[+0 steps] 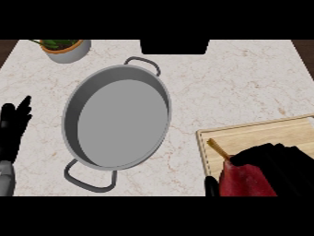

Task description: Pick the pear from the tray and place it in the pot

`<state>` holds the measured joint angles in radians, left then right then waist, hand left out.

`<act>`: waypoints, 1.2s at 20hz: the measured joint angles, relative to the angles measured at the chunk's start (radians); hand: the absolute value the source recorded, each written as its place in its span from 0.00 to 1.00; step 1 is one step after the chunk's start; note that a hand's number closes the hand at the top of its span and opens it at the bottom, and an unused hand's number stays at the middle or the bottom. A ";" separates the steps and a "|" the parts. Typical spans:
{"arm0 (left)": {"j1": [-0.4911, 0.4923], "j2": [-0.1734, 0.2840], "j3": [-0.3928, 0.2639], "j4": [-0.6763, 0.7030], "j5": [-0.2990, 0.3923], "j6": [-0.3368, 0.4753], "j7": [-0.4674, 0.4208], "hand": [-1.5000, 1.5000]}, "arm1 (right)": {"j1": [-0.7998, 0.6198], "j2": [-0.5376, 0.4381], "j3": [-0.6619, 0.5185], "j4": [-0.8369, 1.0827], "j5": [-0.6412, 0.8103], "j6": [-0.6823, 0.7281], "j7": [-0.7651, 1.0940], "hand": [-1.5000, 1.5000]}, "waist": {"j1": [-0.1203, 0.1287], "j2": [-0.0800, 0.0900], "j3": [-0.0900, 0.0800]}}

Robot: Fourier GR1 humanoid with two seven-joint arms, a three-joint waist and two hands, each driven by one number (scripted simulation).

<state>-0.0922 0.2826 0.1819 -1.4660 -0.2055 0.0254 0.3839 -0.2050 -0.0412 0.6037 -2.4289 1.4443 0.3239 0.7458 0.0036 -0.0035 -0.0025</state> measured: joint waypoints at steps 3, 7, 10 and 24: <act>-0.016 -0.014 -0.008 0.013 -0.009 0.011 -0.002 0.50 | -0.163 0.021 0.037 0.047 -0.047 0.062 0.122 1.00 | 0.005 0.001 0.000; -0.032 -0.022 -0.018 0.013 -0.017 0.014 0.010 0.50 | -0.357 0.030 0.018 0.163 -0.179 0.055 0.221 1.00 | 0.013 0.002 0.000; -0.032 -0.021 -0.017 0.018 -0.016 0.009 0.005 0.50 | -0.486 0.032 -0.022 0.263 -0.279 0.038 0.270 1.00 | 0.018 0.002 -0.001; -0.048 -0.024 -0.023 0.028 -0.016 -0.005 -0.001 0.50 | -0.803 0.034 -0.048 0.872 -0.632 -0.190 0.328 1.00 | 0.038 0.007 0.000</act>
<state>-0.1399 0.2583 0.1584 -1.4384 -0.2215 0.0203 0.3828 -1.0080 -0.0068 0.5561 -1.5571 0.8125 0.1338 1.0742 0.0415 0.0038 -0.0020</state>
